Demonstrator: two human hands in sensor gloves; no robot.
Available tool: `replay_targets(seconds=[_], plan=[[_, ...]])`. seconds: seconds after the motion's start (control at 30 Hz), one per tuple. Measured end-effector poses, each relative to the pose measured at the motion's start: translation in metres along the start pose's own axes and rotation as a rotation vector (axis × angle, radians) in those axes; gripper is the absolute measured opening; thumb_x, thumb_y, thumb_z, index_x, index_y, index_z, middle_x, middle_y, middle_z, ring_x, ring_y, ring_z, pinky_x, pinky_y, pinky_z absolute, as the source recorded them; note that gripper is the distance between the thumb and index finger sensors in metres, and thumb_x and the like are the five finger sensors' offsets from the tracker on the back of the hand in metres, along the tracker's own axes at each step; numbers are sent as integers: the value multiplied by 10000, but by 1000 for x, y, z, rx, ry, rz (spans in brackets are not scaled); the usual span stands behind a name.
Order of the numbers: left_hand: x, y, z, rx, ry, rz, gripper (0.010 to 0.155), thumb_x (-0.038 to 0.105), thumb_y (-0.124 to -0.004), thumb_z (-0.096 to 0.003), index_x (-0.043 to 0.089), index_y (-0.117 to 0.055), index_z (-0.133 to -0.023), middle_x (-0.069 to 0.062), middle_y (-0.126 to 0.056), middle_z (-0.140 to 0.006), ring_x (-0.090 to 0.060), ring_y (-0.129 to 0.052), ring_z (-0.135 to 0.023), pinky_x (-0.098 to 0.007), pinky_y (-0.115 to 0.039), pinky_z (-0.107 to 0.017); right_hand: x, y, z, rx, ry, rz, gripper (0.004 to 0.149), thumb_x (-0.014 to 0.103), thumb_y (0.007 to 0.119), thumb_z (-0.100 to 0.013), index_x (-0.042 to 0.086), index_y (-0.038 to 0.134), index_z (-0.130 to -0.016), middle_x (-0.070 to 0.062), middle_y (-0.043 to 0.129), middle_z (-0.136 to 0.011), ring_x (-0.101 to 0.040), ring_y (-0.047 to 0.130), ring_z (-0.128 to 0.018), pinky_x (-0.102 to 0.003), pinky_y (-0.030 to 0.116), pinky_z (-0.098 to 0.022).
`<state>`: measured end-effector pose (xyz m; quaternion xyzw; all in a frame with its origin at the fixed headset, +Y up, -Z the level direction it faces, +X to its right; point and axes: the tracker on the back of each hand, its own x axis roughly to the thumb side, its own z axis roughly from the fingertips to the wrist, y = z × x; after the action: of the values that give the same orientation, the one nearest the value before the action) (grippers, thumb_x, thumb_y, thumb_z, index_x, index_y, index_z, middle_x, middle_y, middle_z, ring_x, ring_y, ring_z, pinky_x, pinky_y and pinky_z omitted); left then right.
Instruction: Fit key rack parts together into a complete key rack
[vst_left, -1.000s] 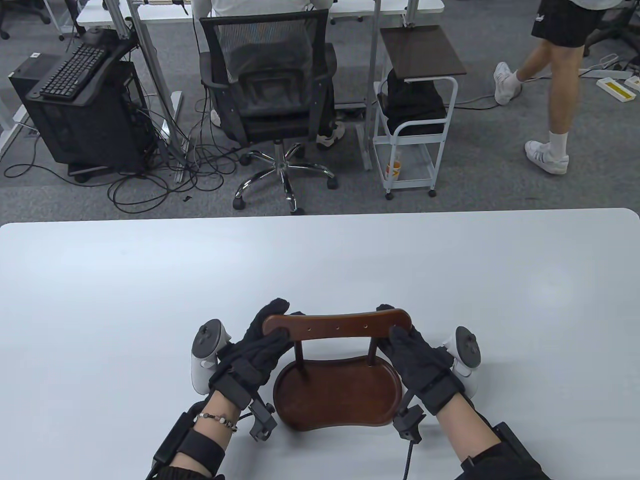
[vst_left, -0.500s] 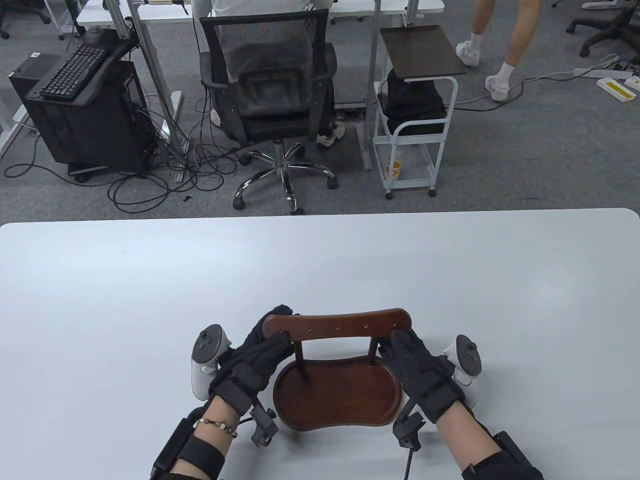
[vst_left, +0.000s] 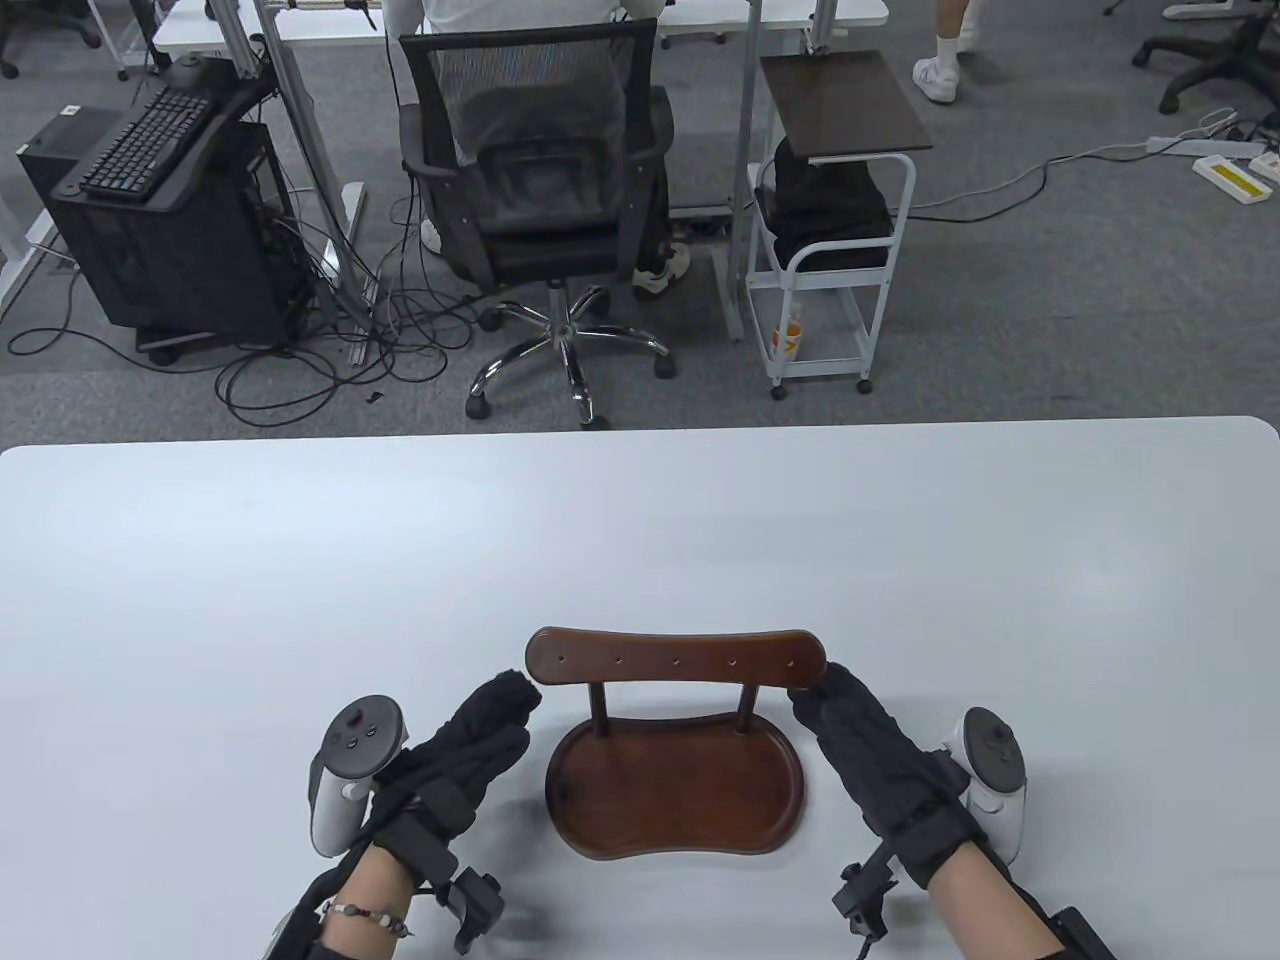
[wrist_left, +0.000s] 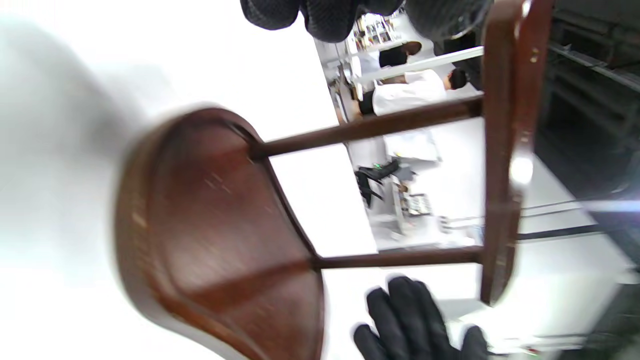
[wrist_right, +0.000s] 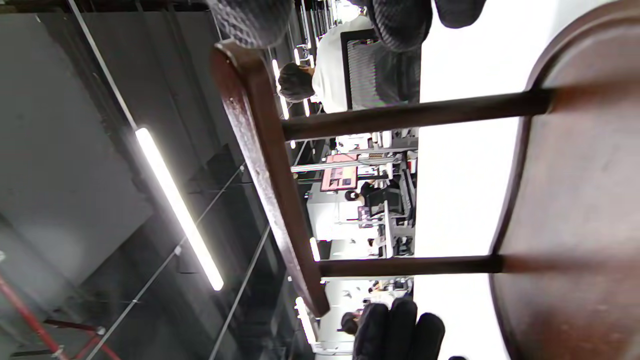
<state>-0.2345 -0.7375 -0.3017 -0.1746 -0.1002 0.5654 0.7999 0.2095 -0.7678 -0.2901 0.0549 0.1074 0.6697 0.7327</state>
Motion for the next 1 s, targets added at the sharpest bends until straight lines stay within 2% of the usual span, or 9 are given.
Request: replay_targets(seconds=[0.27,0.3,0.37,0.47,0.53,0.67,0.73,0.83,1.0], plan=[[7,15,24,211,23,-280,611,432,-632,-599,185,-465,-1132,-121,-589,-1203,-437,-577,-1091,-667,-452,-752,8,-14,15,-142,7,197,636,363,632,-596,2,478,-1096,-276,636,-1094,-549,539,-961,-689,431,-652],[8,15,26,239,25,-327,602,433,-621,-599,186,-476,-1128,-122,-606,-1194,-435,-593,-1083,-665,-459,-750,11,-16,16,-161,6,243,628,361,633,-596,-1,495,-1091,-283,665,-1072,-554,588,-930,-708,486,-626],[11,14,28,294,35,-434,556,392,-585,-603,187,-512,-1114,-124,-642,-1175,-432,-625,-1067,-659,-474,-746,15,-18,18,-200,0,351,612,349,637,-594,-13,537,-1077,-287,716,-1037,-552,655,-884,-711,548,-592],[17,10,30,349,54,-638,560,404,-580,-602,184,-517,-1113,-124,-649,-1173,-429,-632,-1065,-656,-482,-745,21,-18,20,-229,-2,557,591,341,641,-594,-21,588,-1058,-288,762,-1005,-550,705,-845,-703,589,-570],[20,6,31,389,59,-754,572,412,-578,-601,184,-500,-1120,-123,-627,-1185,-427,-609,-1078,-657,-472,-747,26,-14,22,-247,-30,807,584,341,641,-595,-24,605,-1050,-282,776,-997,-544,718,-838,-697,599,-567],[21,-2,31,401,66,-912,604,432,-561,-603,186,-432,-1139,-122,-535,-1223,-423,-522,-1113,-661,-440,-755,35,0,26,-231,-112,1296,600,376,621,-599,5,583,-1069,-257,748,-1040,-529,683,-894,-701,554,-604],[20,-7,30,391,62,-990,607,425,-541,-603,190,-400,-1145,-118,-481,-1240,-422,-473,-1127,-666,-424,-759,36,7,27,-230,-145,1412,614,392,613,-599,18,557,-1083,-243,718,-1069,-518,640,-937,-696,507,-635],[22,-13,28,390,25,-1101,588,398,-518,-603,210,-392,-1145,-94,-452,-1253,-404,-445,-1142,-665,-418,-769,33,14,25,-207,-160,1458,629,399,605,-599,28,515,-1099,-242,662,-1106,-515,574,-976,-684,442,-667],[20,-23,25,333,36,-1229,641,449,-502,-601,209,-300,-1160,-94,-333,-1275,-406,-342,-1157,-676,-361,-773,25,18,23,-175,-128,1529,672,422,598,-599,50,409,-1126,-225,516,-1176,-496,415,-1039,-657,289,-699]])
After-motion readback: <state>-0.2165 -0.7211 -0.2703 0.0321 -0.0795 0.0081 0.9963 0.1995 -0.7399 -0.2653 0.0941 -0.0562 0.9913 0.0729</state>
